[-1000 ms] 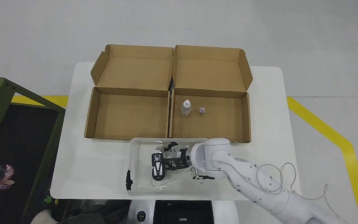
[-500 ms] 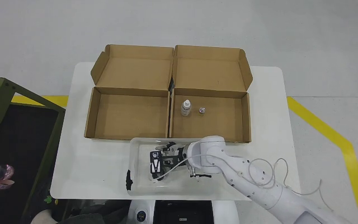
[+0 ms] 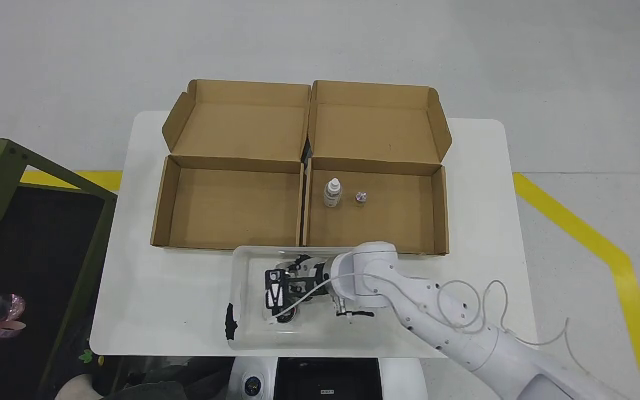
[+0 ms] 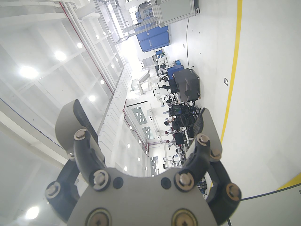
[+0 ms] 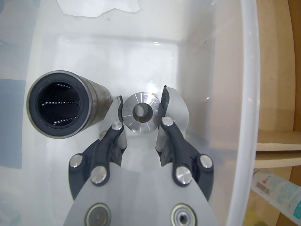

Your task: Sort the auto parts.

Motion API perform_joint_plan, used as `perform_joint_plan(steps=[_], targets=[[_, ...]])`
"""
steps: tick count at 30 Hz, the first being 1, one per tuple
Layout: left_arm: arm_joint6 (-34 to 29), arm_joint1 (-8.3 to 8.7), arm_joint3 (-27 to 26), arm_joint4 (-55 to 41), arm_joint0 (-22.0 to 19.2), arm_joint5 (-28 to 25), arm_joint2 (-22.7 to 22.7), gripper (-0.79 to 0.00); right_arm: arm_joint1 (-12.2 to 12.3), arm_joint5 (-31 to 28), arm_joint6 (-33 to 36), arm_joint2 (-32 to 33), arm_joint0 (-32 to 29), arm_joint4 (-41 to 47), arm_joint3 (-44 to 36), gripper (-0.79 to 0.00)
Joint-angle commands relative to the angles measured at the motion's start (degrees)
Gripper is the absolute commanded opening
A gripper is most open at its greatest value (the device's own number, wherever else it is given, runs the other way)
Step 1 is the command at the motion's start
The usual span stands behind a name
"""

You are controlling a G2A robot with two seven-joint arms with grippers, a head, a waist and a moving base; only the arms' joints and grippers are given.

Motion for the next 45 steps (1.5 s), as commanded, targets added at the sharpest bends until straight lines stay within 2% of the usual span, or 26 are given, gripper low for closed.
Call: perform_joint_plan(steps=[1, 14, 28, 45], targets=[[0.0, 0.00, 0.0, 0.0, 0.0, 0.0, 0.0, 0.000, -0.1, -0.1, 0.0, 0.1, 0.0, 0.1, -0.1, -0.785], [0.0, 0.00, 0.0, 0.0, 0.0, 0.0, 0.0, 0.000, 0.5, -2.2, -0.7, 2.7, -1.3, -0.4, -7.1, -0.785], [0.0, 0.00, 0.0, 0.0, 0.0, 0.0, 0.0, 0.000, 1.4, -2.2, -6.2, 7.1, -3.3, -3.0, -13.4, -0.785], [0.0, 0.00, 0.0, 0.0, 0.0, 0.0, 0.0, 0.000, 0.8, -0.8, -9.8, 9.8, -0.5, -3.6, -12.8, -0.785]])
